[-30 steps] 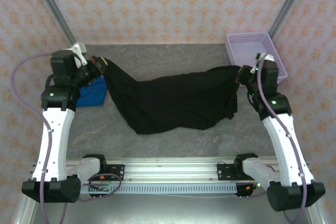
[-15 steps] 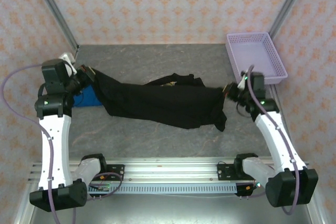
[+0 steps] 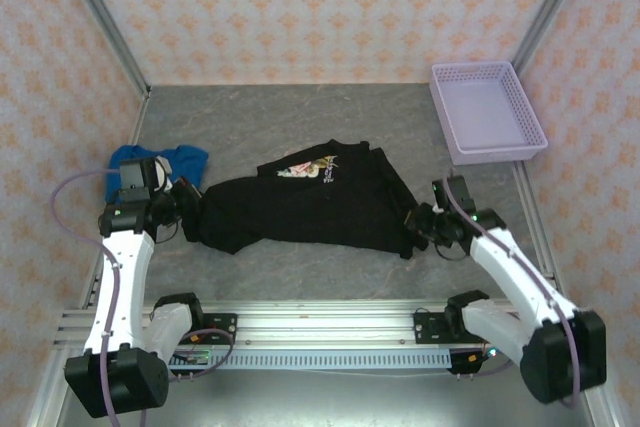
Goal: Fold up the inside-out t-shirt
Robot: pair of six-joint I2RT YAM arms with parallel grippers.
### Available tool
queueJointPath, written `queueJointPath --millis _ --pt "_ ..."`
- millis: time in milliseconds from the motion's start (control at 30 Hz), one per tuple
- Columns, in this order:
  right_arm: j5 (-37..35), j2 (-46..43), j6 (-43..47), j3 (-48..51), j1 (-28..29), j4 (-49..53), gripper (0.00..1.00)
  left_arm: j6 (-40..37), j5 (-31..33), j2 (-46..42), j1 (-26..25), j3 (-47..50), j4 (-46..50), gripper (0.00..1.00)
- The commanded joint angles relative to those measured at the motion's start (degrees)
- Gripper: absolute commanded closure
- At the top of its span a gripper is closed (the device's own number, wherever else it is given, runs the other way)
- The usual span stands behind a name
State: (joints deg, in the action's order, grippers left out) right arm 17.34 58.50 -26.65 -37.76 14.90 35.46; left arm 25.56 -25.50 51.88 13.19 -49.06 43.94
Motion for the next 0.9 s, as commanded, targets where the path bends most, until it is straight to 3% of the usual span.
queueJointPath --millis 0,167,333,533,667,733,800,867 --pt "-3.78 6.55 6.63 -4.54 1.76 -5.55 0.57 -0.33 -1.69 -0.07 0.56 -0.76 -2.65 1.00" --pt "-2.48 16.64 9.75 -8.26 4.15 -7.77 0.54 -0.51 -2.77 0.85 0.52 -1.22 -3.12 1.00" --pt "-10.98 24.12 13.05 -11.61 7.82 -7.21 0.54 -0.34 -3.43 1.27 0.57 -1.11 -4.03 1.00" --pt "-16.53 29.01 16.17 -13.97 7.87 -7.52 0.81 -1.19 -3.62 1.20 0.54 -2.17 -3.17 1.00" --pt "-16.60 27.54 16.66 -15.15 7.87 -6.08 0.99 -0.73 -3.42 1.12 0.54 -2.29 -3.79 1.00" --pt "-16.18 24.11 17.10 -17.53 7.28 -3.91 1.00 0.39 -3.42 1.23 0.53 -3.42 -4.64 1.00" --pt "-11.76 18.14 17.25 -22.17 4.40 -1.55 1.00 2.30 -3.85 1.45 0.52 -6.84 -5.61 1.00" --pt "-2.79 10.16 14.99 -26.85 -1.20 -2.46 1.00 4.15 -3.86 1.41 0.54 -12.83 -6.38 1.00"
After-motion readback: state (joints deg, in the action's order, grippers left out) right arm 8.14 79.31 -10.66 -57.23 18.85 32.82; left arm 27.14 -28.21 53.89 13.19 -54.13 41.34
